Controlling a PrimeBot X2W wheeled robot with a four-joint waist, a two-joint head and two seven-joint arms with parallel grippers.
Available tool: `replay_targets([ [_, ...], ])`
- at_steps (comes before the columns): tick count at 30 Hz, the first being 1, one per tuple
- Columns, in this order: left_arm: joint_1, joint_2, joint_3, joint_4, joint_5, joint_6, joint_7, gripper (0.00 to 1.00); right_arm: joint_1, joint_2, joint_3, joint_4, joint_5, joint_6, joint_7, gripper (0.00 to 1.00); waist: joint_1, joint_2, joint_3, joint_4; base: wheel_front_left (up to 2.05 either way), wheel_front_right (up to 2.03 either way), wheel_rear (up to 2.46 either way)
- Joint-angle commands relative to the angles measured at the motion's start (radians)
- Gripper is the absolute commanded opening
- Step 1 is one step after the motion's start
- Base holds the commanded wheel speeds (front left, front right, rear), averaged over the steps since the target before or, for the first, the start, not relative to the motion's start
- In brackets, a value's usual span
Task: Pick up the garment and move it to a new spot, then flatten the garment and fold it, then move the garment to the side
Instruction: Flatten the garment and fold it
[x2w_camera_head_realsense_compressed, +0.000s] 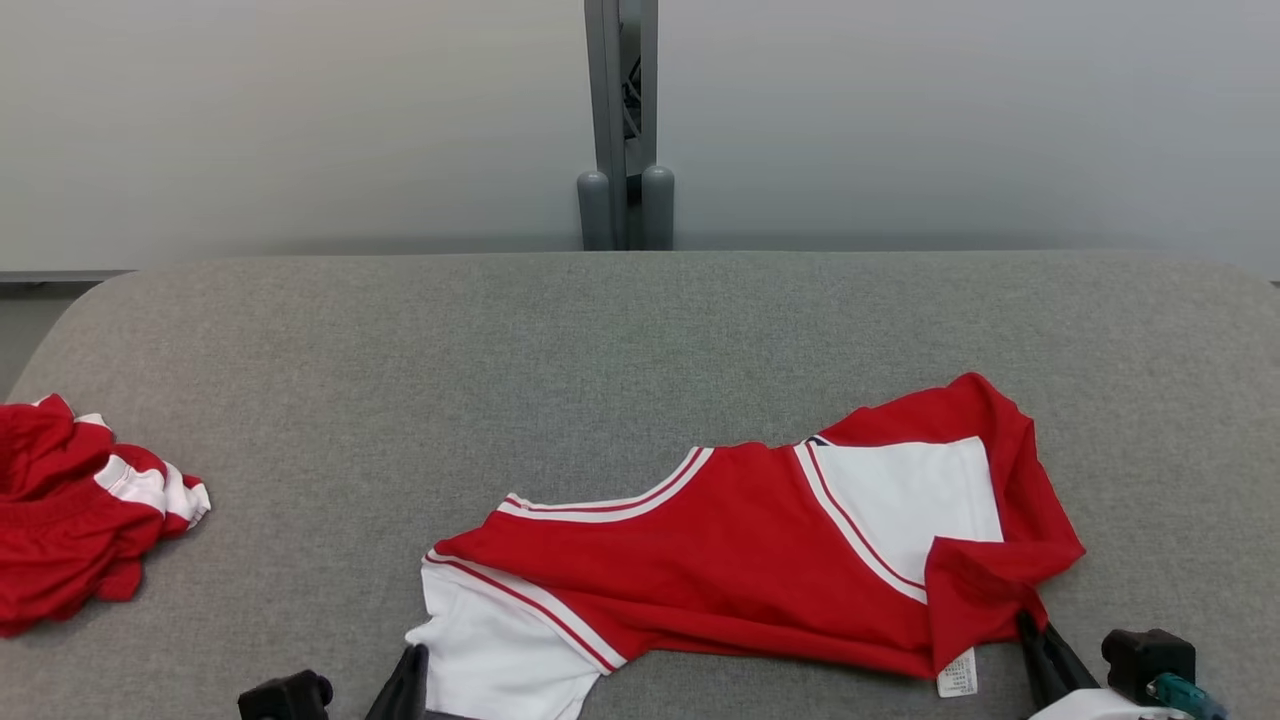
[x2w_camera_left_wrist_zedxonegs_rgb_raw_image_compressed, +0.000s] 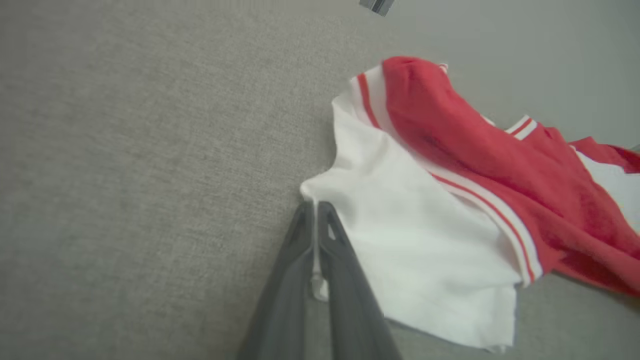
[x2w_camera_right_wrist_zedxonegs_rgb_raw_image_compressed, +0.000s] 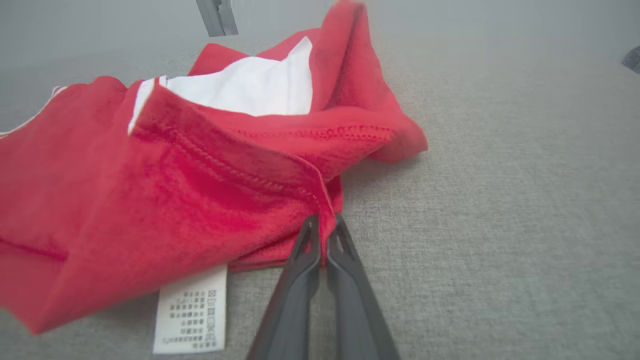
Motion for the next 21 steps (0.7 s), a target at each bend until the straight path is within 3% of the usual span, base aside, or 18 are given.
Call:
replay_targets([
  [1,0.002,0.004,0.005,-0.023,-0.013,-0.008,-0.005,0.00,0.014,-0.008,0.006,-0.014,0.017,-0.003,-0.001,0.00,0.0000,0.0000,-0.016,0.000,0.00,0.00,0.00],
  [9,0.026,0.017,0.052,-0.327,-0.108,-0.017,0.016,0.00,0.056,-0.079,0.086,-0.170,0.221,-0.003,0.042,0.00,0.0000,0.0000,-0.067,-0.023,0.00,0.00,0.00],
  [16,0.012,0.054,0.097,-0.622,-0.156,0.012,0.081,0.00,0.076,-0.186,0.085,-0.449,0.419,-0.002,0.209,0.00,0.0000,0.0000,-0.096,-0.049,0.00,0.00,0.00],
  [21,-0.059,0.086,0.122,-0.726,-0.173,0.030,0.129,0.00,0.052,-0.235,0.029,-0.635,0.523,-0.002,0.334,0.00,0.0000,0.0000,-0.117,-0.058,0.00,0.00,0.00],
])
